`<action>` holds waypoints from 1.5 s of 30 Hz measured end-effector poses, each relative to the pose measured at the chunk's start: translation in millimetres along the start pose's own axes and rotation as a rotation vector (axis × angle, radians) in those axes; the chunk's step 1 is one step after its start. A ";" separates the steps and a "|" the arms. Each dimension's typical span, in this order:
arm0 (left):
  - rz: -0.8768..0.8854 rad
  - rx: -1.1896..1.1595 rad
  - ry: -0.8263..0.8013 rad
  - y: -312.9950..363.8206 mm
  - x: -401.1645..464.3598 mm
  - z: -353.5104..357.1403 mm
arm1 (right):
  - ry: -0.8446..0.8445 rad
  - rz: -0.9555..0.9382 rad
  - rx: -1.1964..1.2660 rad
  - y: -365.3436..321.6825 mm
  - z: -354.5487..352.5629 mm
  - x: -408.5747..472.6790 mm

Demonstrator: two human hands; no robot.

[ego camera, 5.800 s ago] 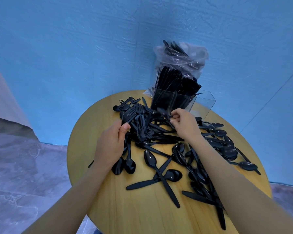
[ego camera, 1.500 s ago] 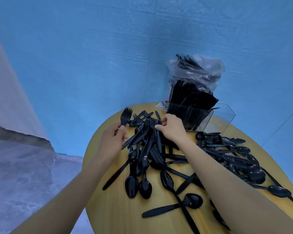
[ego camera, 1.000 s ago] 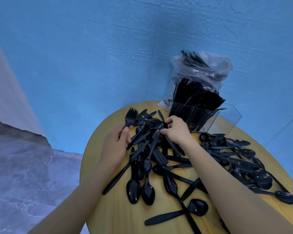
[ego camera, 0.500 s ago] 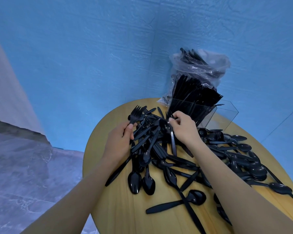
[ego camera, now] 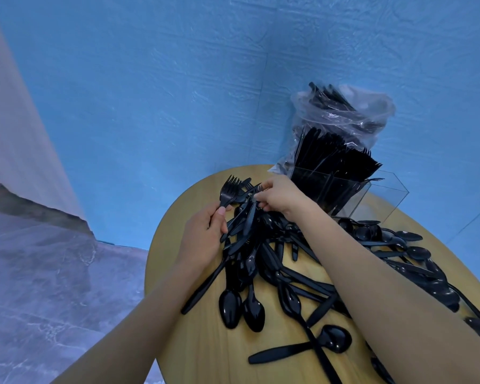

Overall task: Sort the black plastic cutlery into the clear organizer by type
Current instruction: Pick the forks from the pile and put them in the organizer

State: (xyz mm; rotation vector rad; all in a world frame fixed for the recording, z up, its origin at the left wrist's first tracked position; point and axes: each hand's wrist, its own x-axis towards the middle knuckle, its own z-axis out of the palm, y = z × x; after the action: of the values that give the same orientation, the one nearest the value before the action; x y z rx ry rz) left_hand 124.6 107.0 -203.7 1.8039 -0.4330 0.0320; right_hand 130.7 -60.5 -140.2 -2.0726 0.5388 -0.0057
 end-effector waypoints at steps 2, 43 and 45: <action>-0.005 -0.010 -0.007 -0.3 0.5 0.1 | -0.028 0.008 -0.030 1.5 5.0 7.5; -0.162 -0.101 -0.290 68.2 -5.3 8.6 | 0.164 -0.669 -0.296 10.7 -64.2 -77.5; -0.182 -0.112 -0.358 74.5 -10.5 13.6 | 0.196 -0.684 -0.295 12.3 -67.3 -82.4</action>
State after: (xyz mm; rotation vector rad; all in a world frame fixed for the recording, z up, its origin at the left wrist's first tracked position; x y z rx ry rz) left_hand 89.2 81.3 -140.9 1.7340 -0.5101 -0.4392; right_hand 37.2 -89.7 -96.8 -2.4670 -0.0858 -0.5617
